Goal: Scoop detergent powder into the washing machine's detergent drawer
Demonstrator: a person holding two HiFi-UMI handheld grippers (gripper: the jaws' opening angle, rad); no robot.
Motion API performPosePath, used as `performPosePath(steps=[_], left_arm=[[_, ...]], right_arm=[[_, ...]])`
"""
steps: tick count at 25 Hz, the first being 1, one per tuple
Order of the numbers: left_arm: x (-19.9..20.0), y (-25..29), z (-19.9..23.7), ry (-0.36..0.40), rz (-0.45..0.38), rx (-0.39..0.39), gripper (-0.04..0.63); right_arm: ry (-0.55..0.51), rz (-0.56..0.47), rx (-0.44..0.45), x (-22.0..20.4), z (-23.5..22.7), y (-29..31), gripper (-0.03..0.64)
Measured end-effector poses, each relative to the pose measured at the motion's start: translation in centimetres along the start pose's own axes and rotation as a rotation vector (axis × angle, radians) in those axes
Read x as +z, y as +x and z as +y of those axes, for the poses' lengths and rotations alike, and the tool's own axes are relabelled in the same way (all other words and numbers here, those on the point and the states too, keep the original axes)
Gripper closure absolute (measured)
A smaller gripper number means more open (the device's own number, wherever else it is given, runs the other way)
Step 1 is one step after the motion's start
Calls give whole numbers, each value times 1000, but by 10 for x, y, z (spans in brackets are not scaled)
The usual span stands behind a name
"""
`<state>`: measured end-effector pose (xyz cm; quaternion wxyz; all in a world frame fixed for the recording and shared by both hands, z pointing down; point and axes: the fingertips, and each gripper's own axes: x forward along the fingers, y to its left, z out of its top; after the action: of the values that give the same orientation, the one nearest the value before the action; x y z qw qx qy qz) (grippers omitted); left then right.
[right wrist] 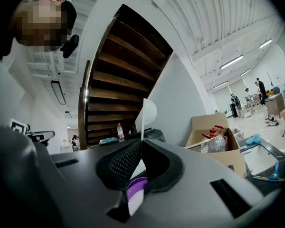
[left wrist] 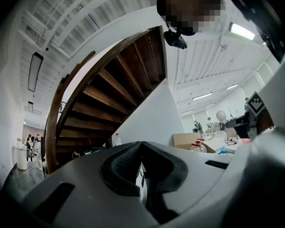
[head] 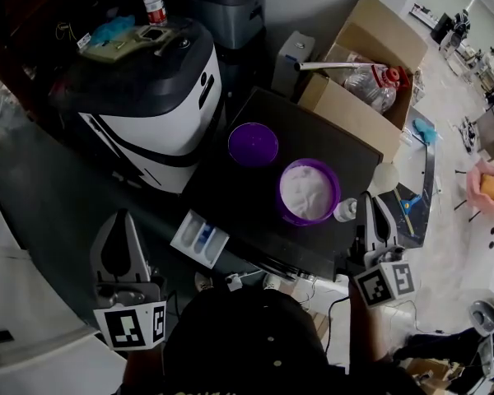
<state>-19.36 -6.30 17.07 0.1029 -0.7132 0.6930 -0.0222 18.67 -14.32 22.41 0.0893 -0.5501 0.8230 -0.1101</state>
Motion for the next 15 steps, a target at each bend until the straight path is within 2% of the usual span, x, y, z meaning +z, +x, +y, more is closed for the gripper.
performPosePath(steps=[15], left_arm=[[-2,-3,-2,-7,2,-2,580]], right_arm=[[-11,9,27,-2,9,8,584]])
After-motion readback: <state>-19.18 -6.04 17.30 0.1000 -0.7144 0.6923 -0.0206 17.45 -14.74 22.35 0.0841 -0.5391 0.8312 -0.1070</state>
